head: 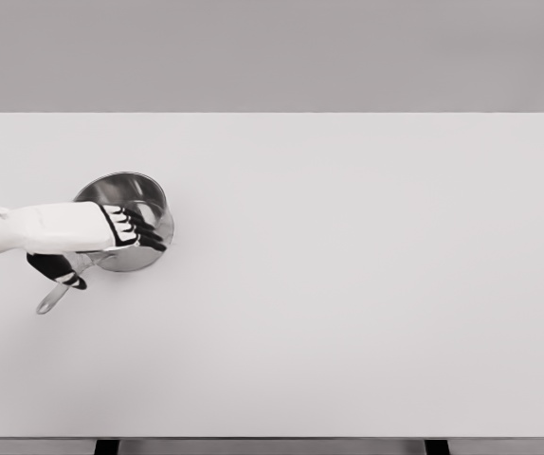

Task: Rotate pot handle

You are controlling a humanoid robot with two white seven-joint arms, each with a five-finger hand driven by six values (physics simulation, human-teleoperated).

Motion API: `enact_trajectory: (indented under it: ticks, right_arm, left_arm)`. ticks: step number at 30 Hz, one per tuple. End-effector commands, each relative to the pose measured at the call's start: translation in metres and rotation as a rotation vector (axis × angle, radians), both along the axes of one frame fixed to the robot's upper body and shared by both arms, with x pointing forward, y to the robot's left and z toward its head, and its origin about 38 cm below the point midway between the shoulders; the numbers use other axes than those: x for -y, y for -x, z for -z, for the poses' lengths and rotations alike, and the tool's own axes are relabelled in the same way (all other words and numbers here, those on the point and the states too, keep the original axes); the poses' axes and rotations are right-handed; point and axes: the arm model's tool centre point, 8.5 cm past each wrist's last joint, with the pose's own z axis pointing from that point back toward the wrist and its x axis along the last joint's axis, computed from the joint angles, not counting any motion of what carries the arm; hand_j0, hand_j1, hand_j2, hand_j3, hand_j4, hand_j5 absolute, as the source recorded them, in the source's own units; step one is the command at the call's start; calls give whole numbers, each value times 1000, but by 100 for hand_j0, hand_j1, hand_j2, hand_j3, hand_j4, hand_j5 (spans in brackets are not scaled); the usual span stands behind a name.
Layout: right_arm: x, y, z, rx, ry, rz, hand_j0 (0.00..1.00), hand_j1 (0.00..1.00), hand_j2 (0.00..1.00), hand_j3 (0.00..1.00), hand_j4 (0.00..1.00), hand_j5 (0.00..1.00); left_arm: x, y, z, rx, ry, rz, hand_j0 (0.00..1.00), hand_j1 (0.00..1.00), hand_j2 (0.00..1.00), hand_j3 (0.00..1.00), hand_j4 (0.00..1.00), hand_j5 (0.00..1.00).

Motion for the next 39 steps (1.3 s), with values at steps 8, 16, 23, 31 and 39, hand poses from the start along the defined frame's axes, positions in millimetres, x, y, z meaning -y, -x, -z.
enact_trajectory:
  ticks: [8,16,23,31,39]
  right_arm:
    - [0,0,0,0,-1,0,100,100,100,100,100,100]
    - [0,0,0,1,0,0,100,100,100,100,100,100]
    - [0,0,0,-1,1,0,100,100,100,100,100,100]
    - [0,0,0,1,0,0,100,100,100,100,100,100]
    - [0,0,0,1,0,0,100,100,100,100,100,100]
  left_arm:
    - [-12,2,2,5,-56,-16,100,100,100,100,100,100]
    - [-41,-8,5,48,-178,-73,100,100,100,100,100,100]
    - [-52,-27,-8,113,-222,-113,100,100,100,100,100,100]
    - [-66,-33,-16,103,-161,-180,100,100,100,100,100,100]
    - [-102,-39,-7,85,-237,-271,100,100,100,100,100,100]
